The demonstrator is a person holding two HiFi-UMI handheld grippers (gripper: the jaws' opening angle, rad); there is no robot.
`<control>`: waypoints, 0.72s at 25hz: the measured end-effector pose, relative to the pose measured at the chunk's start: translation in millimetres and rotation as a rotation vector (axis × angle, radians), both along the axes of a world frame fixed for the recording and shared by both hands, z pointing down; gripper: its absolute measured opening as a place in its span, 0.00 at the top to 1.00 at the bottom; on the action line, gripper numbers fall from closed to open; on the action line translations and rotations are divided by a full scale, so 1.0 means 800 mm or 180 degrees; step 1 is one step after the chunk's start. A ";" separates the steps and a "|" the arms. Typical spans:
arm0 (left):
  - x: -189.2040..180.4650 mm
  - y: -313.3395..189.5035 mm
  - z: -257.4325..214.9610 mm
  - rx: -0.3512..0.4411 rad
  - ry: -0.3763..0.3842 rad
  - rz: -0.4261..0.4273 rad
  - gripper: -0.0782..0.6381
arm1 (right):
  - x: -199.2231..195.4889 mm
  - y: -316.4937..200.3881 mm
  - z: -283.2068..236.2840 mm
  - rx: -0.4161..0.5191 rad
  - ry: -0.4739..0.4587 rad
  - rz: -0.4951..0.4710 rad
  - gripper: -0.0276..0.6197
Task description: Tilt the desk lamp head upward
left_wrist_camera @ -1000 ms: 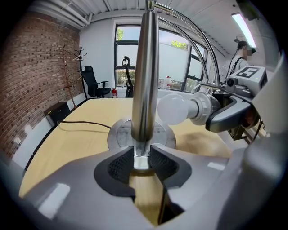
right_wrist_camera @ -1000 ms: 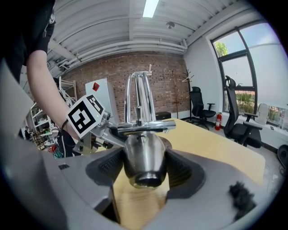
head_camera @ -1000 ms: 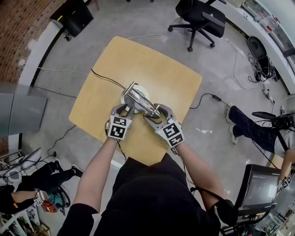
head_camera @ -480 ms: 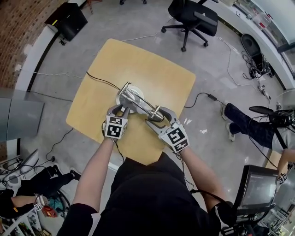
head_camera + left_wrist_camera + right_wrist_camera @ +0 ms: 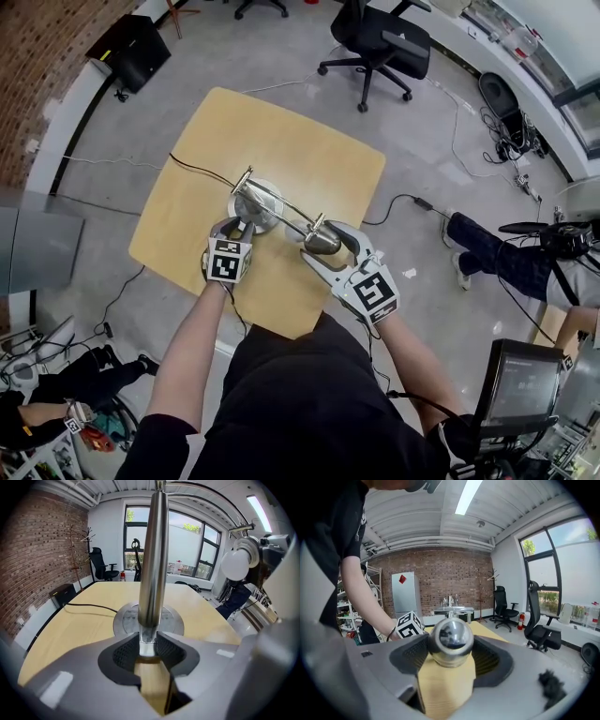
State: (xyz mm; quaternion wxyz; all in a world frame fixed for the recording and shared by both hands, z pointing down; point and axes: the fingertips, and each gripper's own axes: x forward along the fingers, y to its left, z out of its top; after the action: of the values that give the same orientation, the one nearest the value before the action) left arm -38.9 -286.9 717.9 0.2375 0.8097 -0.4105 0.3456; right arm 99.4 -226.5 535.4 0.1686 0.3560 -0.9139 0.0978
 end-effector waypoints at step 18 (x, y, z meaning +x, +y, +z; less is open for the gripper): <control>-0.001 0.004 -0.003 0.0091 0.0029 -0.0004 0.72 | -0.007 -0.001 -0.140 0.0549 -0.0222 -0.0028 0.50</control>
State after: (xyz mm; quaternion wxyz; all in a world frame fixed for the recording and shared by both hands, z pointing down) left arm -39.7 -283.5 715.2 0.2280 0.8143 -0.4149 0.3359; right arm 93.9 -227.4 423.4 0.1059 0.3616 -0.9258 0.0303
